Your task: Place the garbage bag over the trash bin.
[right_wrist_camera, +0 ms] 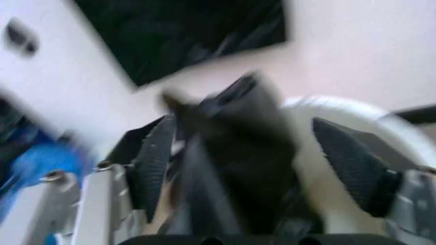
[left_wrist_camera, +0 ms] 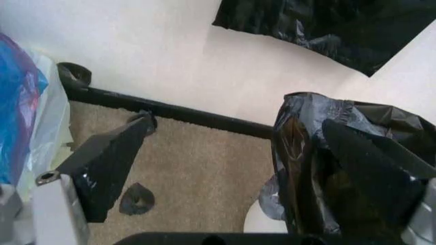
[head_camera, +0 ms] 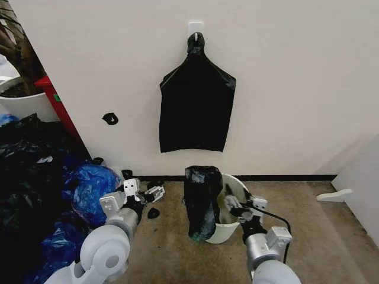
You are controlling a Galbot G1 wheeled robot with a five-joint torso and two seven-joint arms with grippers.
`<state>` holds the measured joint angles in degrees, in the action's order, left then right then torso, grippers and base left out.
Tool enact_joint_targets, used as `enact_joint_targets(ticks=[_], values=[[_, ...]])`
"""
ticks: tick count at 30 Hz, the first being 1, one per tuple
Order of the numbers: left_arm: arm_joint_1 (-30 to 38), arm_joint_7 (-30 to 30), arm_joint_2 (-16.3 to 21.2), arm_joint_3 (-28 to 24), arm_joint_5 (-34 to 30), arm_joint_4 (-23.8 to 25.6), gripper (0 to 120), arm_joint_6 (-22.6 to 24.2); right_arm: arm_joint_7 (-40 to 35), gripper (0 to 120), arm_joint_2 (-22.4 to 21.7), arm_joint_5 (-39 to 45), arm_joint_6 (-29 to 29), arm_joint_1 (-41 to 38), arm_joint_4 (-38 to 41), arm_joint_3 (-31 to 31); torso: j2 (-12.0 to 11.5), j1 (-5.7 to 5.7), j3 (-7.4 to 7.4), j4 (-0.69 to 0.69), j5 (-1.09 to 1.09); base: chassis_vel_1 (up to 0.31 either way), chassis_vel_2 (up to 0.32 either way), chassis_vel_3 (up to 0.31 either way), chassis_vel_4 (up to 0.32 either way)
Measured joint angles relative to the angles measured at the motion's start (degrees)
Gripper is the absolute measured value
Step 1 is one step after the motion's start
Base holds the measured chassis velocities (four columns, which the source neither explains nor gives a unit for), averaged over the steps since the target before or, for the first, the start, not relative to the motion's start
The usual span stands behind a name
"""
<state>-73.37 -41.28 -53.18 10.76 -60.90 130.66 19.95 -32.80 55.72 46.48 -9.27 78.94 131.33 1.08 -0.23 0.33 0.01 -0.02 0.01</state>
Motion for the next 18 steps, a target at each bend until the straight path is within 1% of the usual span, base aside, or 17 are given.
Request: enact_joint_targets(ticks=[1, 2, 5, 7, 8, 10, 11, 12, 15, 16, 18], values=[[0.0, 0.0, 0.0, 0.0, 0.0, 0.0, 100, 0.0, 0.0, 81, 0.0, 0.0, 0.0, 0.0, 0.0, 0.0, 0.0, 0.0, 0.0, 0.0, 0.0, 0.0, 0.0, 0.0, 0.0], [-0.01, 0.01, 0.05, 0.01, 0.0, -0.01, 100, 0.04, 0.56, 88, -0.76, 3.47, -2.97, -2.25, 0.1, -0.18, 0.0, 0.0, 0.0, 0.0, 0.0, 0.0, 0.0, 0.0, 0.0], [-0.25, 0.01, 0.19, 0.2, 0.01, -0.11, 100, 0.05, 0.79, 98, -1.22, 7.38, -6.41, -5.92, -0.98, -0.96, 0.0, 0.0, 0.01, 0.0, 0.0, 0.0, 0.0, 0.0, 0.0], [-0.33, 0.01, 0.21, 0.28, 0.04, -0.16, 100, 0.05, 0.67, 100, -1.06, 8.39, -7.8, -7.48, -1.82, -1.45, 0.0, 0.0, 0.0, 0.0, 0.0, 0.0, 0.0, 0.0, 0.0], [-0.34, 0.01, 0.21, 0.35, 0.06, -0.25, 100, 0.06, 0.58, 96, -0.71, 8.74, -8.96, -8.98, -2.79, -2.21, 0.0, 0.0, 0.0, 0.0, 0.0, 0.0, 0.0, 0.0, 0.0], [-0.34, 0.01, 0.21, 0.35, 0.06, -0.25, 100, 0.05, 0.57, 96, -0.65, 8.74, -9.13, -9.19, -2.93, -2.34, 0.0, 0.0, 0.0, 0.0, 0.0, 0.0, 0.0, 0.0, 0.0], [-0.17, 0.0, 0.14, 0.37, 0.07, -0.39, 100, 0.05, 0.44, 92, -0.05, 8.62, -10.64, -10.88, -4.11, -3.39, 0.0, 0.0, 0.01, 0.0, 0.0, 0.0, 0.0, 0.0, 0.0], [-0.05, 0.0, 0.1, 0.36, 0.07, -0.48, 100, 0.05, 0.22, 91, 0.23, 8.57, -11.15, -11.56, -4.56, -3.88, 0.0, 0.0, 0.0, -0.01, -0.01, 0.0, 0.0, 0.0, 0.0], [0.63, 0.01, 0.08, 0.24, -0.07, -1.04, 100, 0.05, -1.27, 78, 1.56, 7.35, -12.85, -13.84, -6.86, -5.64, 0.0, 0.0, 0.01, 0.0, 0.0, 0.0, 0.0, 0.0, 0.0], [0.81, 0.02, 0.23, 0.17, -0.17, -1.28, 100, 0.05, -1.91, 71, 1.83, 6.8, -13.47, -14.2, -7.41, -5.86, 0.0, 0.0, 0.01, 0.0, 0.0, 0.0, 0.0, 0.0, 0.0], [0.87, 0.03, 0.34, 0.13, -0.2, -1.37, 100, 0.06, -2.17, 71, 1.9, 6.56, -13.8, -14.28, -7.61, -5.92, 0.0, 0.0, 0.01, -0.01, 0.0, 0.0, 0.0, 0.0, 0.0]])
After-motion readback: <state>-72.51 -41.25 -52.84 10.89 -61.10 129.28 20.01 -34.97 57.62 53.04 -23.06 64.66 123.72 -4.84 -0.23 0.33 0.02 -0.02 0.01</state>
